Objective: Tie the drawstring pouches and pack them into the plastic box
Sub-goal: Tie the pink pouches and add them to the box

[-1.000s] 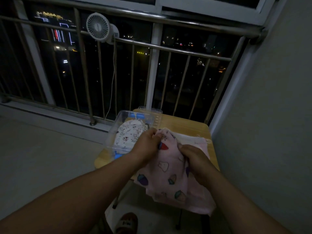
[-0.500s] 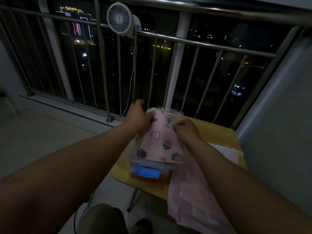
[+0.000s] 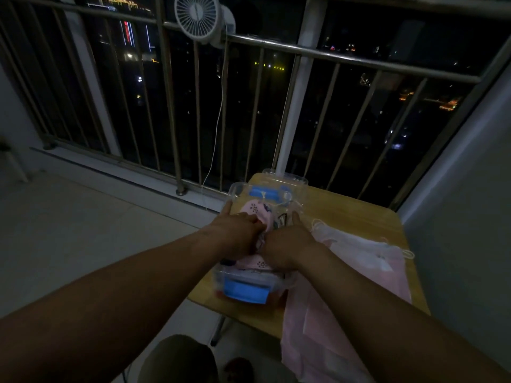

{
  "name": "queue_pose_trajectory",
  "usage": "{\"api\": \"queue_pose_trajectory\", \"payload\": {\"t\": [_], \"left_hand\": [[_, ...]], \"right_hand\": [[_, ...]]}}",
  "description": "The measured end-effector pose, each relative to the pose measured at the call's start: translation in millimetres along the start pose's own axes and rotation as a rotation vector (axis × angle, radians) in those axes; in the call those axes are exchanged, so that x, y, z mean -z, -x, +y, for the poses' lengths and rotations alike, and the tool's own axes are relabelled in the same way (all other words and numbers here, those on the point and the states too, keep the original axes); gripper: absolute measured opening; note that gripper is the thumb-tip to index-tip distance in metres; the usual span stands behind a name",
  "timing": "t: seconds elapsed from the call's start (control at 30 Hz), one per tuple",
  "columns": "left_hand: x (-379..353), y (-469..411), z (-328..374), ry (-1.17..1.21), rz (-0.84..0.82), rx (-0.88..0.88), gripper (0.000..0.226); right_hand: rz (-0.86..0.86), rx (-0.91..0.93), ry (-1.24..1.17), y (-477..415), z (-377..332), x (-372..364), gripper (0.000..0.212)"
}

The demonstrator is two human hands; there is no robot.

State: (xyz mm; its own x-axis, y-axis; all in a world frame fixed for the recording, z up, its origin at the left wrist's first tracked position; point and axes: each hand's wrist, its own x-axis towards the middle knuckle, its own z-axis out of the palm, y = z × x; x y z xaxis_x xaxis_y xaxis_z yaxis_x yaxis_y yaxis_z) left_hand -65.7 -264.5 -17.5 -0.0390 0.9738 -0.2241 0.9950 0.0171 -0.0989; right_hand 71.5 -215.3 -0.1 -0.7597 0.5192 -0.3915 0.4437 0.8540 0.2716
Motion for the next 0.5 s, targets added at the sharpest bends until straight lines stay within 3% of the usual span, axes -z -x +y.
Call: {"api": "queue_pose_trajectory", "payload": {"t": [0.1, 0.2, 0.27, 0.33, 0.4, 0.5], "left_hand": [[-8, -1, -2, -0.086, 0.033, -0.015, 0.066], [-9, 5, 0, -0.073, 0.053, -0.013, 0.071], [-6, 10, 3, -0.031, 0.073, -0.012, 0.072], [-2, 15, 6, 0.032, 0.147, -0.012, 0.068], [2, 20, 6, 0.091, 0.236, 0.017, 0.058], [2, 23, 6, 0.187, 0.300, 0.095, 0.056]], "right_hand": [[-0.053, 0.061, 0.062, -5, -6, -3, 0.051], [0.032, -0.013, -0.001, 1, -6, -6, 0.058], [0.203, -0.124, -0.189, 7, -5, -12, 0.055], [0.538, -0.255, -0.414, 12, 3, -20, 0.029], [0.750, -0.431, -0.622, 14, 19, -23, 0.014], [0.690, -0.578, -0.920, 8, 52, -28, 0.012]]}}
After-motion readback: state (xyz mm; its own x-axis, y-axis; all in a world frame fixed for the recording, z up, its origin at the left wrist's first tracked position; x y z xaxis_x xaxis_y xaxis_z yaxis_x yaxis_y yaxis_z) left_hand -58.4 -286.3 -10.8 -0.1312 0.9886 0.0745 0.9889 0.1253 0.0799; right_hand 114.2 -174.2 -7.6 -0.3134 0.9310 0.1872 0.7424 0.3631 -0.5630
